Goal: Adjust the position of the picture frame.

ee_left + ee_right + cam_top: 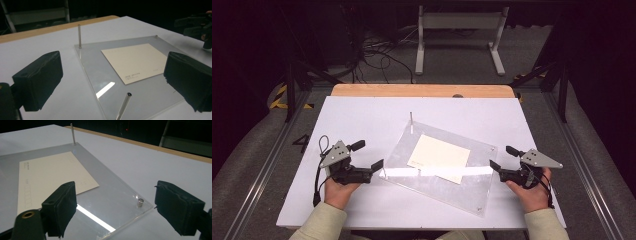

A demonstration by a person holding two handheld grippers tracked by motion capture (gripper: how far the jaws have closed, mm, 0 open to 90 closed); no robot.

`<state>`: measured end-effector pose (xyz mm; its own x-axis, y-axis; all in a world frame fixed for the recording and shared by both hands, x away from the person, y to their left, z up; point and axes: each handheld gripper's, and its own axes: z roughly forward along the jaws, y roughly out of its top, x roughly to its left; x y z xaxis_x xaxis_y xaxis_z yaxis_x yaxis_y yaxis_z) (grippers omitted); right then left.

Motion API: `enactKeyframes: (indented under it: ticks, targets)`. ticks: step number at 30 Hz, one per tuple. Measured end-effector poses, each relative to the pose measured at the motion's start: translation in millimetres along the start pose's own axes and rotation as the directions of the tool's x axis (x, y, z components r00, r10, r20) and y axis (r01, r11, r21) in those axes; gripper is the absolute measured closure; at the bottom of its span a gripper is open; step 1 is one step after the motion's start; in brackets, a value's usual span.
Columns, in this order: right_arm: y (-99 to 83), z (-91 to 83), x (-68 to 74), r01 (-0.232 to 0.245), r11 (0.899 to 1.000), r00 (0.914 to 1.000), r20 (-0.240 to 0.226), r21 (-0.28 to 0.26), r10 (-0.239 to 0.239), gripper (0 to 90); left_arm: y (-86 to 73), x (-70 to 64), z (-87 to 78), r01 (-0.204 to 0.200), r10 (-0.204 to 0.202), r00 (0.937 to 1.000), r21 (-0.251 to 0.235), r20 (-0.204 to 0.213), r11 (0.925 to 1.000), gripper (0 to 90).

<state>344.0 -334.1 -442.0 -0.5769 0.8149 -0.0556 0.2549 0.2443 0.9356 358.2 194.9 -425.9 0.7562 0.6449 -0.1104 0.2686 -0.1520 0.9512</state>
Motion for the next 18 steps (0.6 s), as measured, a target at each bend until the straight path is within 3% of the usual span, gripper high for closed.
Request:
enactKeyframes:
  ticks: [1, 3, 8, 11, 12, 15, 18]
  targets:
    - [0.1, -0.1, 0.3, 0.001, 1.0, 1.0, -0.006, -0.003, -0.001, 19.5, -1.5, 0.6, 3.1, -0.001, 0.001, 1.0, 0.021, 0.004, 0.9998, 3.8]
    - [0.4, -0.2, 1.3, 0.008, 1.0, 0.9998, -0.016, -0.006, -0.008, 21.2, -5.8, 3.2, 8.8, 0.031, -0.033, 0.9991, 0.071, 0.026, 0.997, 5.3]
    - [0.6, -0.5, 1.5, 0.007, 1.0, 0.9996, -0.027, -0.009, -0.008, 23.6, -11.2, 1.2, 15.3, 0.02, -0.029, 0.9977, 0.142, 0.061, 0.9897, 17.6]
    - [0.6, -0.7, 1.1, 0.007, 1.0, 0.9994, -0.032, -0.012, -0.007, 24.3, -13.6, -2.1, 16.5, -0.003, -0.007, 0.9984, 0.168, 0.057, 0.9858, 38.2]
    - [0.6, -1.0, 1.1, 0.005, 1.0, 0.9994, -0.034, -0.011, -0.006, 25.0, -15.8, -3.6, 17.0, -0.007, -0.002, 0.9986, 0.186, 0.052, 0.9825, 38.2]
    - [1.7, -2.1, 2.4, 0.012, 1.0, 0.999, -0.043, -0.019, -0.012, 26.9, -19.8, -4.2, 18.6, 0.003, -0.018, 0.9975, 0.218, 0.069, 0.976, 54.0]
    - [2.0, -2.5, 3.0, 0.015, 1.0, 0.9988, -0.046, -0.019, -0.016, 27.4, -22.2, -6.3, 21.6, -0.02, 0.0, 0.9969, 0.256, 0.079, 0.9663, 70.5]
